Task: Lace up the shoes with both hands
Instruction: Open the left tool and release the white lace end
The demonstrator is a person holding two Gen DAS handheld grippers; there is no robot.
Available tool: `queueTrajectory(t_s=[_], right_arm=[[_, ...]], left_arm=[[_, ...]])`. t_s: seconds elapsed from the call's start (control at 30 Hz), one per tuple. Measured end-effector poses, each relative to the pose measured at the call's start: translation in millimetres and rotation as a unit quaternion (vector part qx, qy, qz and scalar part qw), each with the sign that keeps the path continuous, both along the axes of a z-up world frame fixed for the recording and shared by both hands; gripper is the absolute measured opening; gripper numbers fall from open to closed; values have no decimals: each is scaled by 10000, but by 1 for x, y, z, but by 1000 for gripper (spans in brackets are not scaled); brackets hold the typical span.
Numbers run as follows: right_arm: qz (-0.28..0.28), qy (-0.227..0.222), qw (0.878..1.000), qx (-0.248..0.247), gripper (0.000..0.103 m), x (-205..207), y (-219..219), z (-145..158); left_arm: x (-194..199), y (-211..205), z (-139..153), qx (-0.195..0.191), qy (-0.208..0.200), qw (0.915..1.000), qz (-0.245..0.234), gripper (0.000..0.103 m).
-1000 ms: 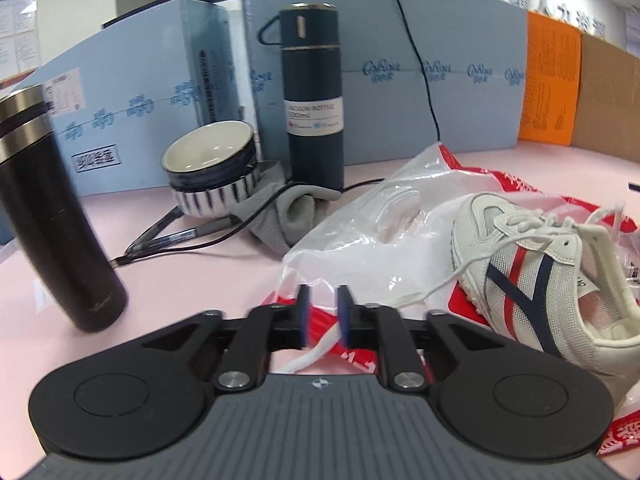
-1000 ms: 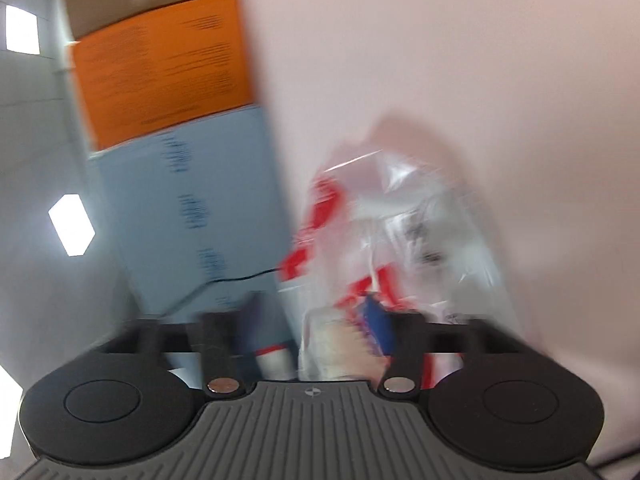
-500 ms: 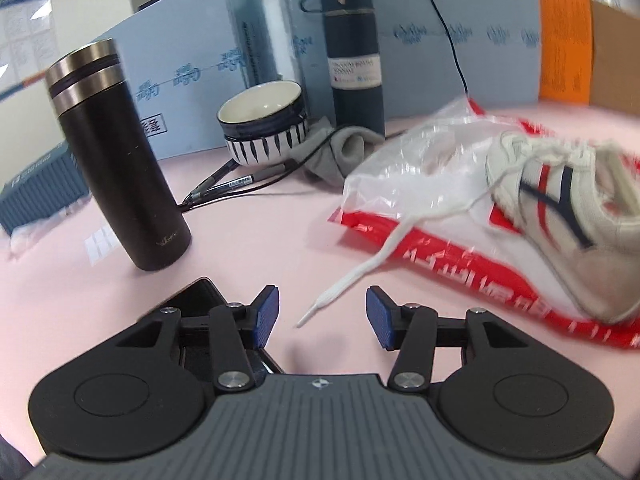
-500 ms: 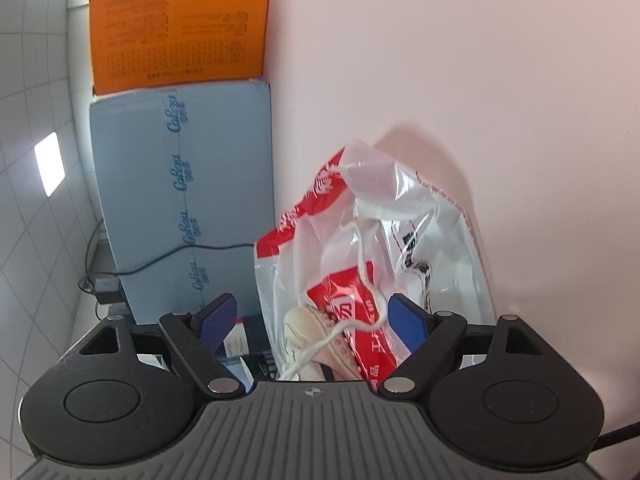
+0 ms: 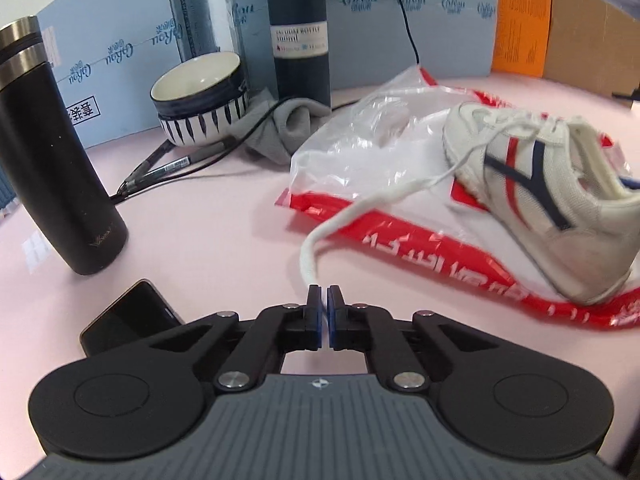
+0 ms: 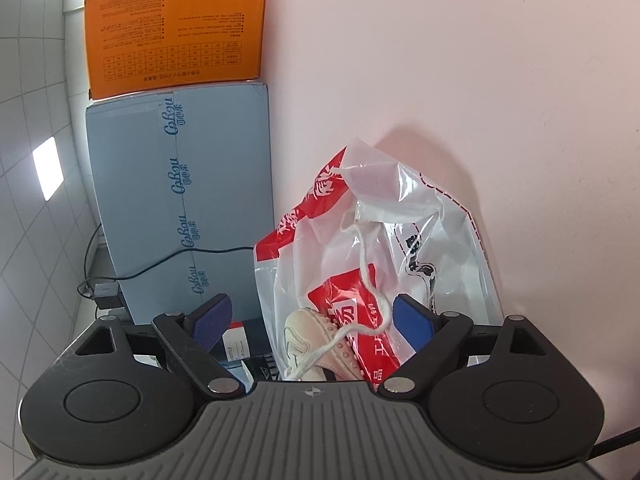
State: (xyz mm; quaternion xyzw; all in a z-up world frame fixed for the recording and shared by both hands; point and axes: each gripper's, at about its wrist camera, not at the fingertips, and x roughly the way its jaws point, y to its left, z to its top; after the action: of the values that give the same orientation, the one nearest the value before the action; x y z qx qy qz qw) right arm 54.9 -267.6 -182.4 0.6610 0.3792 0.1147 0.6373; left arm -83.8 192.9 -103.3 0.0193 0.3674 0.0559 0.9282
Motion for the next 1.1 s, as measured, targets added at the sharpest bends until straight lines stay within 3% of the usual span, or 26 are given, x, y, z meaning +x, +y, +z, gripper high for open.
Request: queueTrajectory(t_s=[0.23,0.3,0.37,0.43,0.47,0.57,0.67,0.73,0.77,0.8,0.97,1.1], right_arm=[[48,15,10000,-31,87,2,3,0],[63,35,10000,-30,87,2,3,0],[31,39,10000,-18,87,3,2,0],[-39,29,10000,-3,87,3,-1,0],[-74,24,10000,5,88,3,-2,0],[-155,44,9999,25,88,3,-4,-1],[-126,56,9999,-29,88,5,-2,-1],[-91,53,9999,-74,89,6,0,0],[-74,51,9999,-92,89,6,1,0],[-88,58,9999,-77,89,6,0,0],[-109,62,9999,-64,89,5,0,-1],[-73,57,9999,-122,89,6,1,0]], left_arm=[[7,-4,42,121,-718,9972,-183,2],[15,-3,48,348,-595,9968,-398,3],[22,1,45,453,-233,9957,-773,11],[22,3,38,598,48,9931,-1012,33],[21,5,33,609,160,9923,-1065,38],[18,11,18,498,455,9925,-1016,42],[19,14,2,258,691,9934,-876,40],[17,13,0,28,591,9943,-890,22],[16,12,1,-101,564,9941,-924,5],[16,9,2,-113,535,9937,-978,2],[19,-2,31,-790,-100,9905,-1124,2],[37,-7,67,-1484,-819,9789,-1140,2]])
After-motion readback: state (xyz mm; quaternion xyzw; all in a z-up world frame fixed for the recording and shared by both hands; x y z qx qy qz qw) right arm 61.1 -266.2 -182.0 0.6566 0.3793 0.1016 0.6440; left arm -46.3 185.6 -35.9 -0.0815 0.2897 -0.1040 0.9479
